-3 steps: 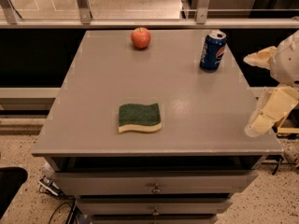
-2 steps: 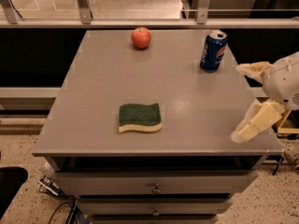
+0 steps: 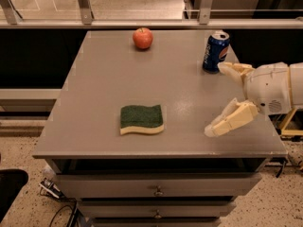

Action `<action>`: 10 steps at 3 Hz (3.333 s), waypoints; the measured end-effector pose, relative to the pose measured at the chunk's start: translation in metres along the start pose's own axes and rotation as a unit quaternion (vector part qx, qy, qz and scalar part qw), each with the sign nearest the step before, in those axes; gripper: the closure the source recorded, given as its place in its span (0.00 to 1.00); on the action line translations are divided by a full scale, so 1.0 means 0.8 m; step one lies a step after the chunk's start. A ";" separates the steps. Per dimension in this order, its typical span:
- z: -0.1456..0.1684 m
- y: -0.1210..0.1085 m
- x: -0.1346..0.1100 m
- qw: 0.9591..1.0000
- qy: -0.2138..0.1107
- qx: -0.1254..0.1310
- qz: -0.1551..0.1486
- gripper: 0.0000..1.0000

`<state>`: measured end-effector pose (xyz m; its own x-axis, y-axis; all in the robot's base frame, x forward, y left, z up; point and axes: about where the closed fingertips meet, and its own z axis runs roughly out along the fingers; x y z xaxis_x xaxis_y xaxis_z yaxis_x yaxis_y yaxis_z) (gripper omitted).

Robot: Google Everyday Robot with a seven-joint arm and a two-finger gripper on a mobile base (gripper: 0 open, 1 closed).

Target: Move sponge near apple

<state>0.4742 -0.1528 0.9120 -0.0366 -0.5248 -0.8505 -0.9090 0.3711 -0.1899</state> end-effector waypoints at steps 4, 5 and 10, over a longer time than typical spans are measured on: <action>0.101 -0.002 -0.029 0.992 -0.099 -0.073 -0.032 0.00; 0.130 0.014 -0.029 0.989 -0.108 -0.097 -0.042 0.00; 0.197 0.080 0.006 0.984 -0.092 -0.152 -0.024 0.62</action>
Offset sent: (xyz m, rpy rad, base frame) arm 0.0270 0.0202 -0.0069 0.0948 0.0001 0.0560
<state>0.4814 -0.0110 0.8186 0.0597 -0.3777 -0.9240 -0.9911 0.0880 -0.1001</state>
